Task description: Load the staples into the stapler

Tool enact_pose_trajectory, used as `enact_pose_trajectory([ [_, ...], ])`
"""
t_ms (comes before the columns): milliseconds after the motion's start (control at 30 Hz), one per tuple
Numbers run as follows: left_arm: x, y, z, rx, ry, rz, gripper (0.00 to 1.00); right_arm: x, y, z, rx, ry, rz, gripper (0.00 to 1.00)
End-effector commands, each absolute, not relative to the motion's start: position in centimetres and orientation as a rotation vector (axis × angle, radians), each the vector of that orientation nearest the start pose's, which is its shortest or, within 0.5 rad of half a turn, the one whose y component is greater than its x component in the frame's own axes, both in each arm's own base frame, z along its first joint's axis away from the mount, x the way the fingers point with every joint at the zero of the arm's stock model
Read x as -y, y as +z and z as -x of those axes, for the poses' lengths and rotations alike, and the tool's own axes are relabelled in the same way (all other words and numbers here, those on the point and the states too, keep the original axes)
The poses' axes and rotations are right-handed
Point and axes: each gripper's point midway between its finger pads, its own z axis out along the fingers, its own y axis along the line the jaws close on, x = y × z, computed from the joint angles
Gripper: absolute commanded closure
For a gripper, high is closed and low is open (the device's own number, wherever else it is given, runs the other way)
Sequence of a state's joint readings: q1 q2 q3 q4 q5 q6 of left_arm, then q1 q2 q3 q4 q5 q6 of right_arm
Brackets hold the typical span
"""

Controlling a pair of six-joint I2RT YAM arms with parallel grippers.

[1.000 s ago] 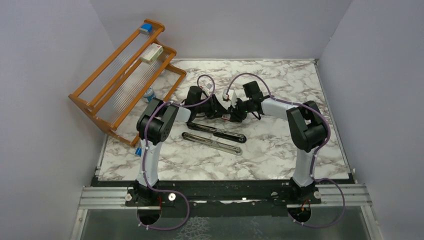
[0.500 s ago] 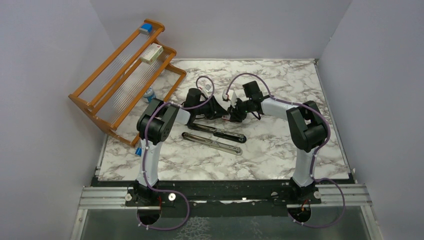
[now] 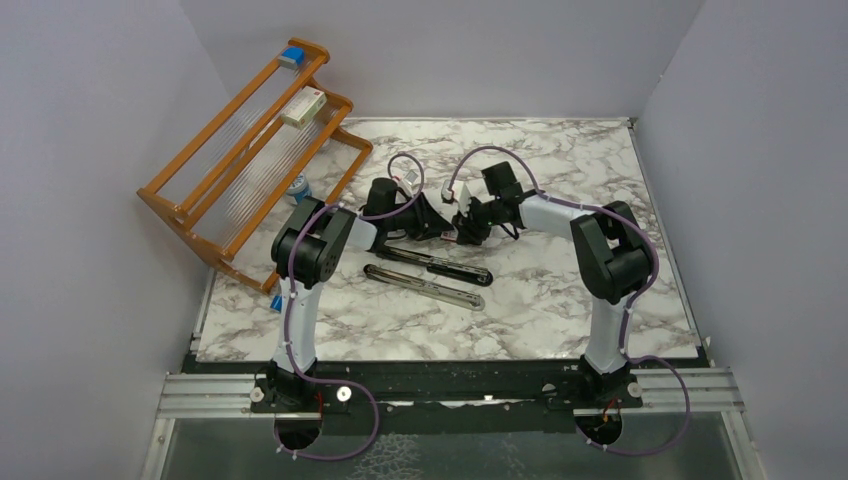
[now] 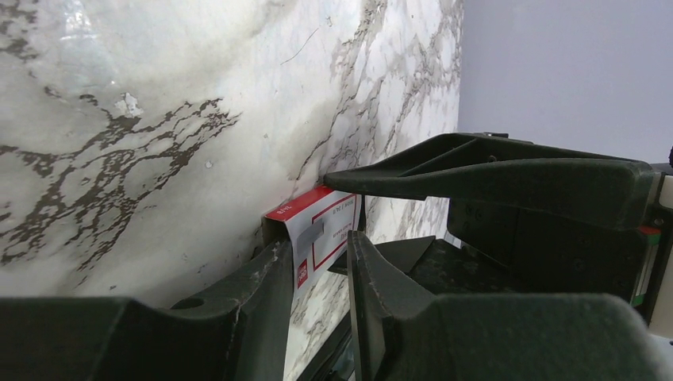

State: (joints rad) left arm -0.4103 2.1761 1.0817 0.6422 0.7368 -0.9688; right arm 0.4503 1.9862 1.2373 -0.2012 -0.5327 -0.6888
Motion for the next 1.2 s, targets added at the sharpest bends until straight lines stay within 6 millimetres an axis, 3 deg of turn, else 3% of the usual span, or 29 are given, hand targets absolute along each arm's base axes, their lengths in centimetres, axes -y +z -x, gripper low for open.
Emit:
enact_pose_trajectory([
  [0,32.8,2.2,-36.1,-2.384,-1.623,0.069,0.67,-24.0,-4.2,-34.5,-2.099,0.548,1.606,0.61],
  [500,31.4,2.8,-37.5,-2.353,-1.618,0.089,0.64,-23.9,-4.4,-34.5,-2.11,0.542,1.61,0.61],
  [767,31.1,2.3,-37.3,-2.362,-1.607,0.103,0.7,-23.9,-4.6,-34.4,-2.114,0.545,1.614,0.61],
  [1167,30.3,2.2,-38.0,-2.353,-1.604,0.136,0.72,-23.7,-4.9,-34.3,-2.119,0.542,1.621,0.61],
])
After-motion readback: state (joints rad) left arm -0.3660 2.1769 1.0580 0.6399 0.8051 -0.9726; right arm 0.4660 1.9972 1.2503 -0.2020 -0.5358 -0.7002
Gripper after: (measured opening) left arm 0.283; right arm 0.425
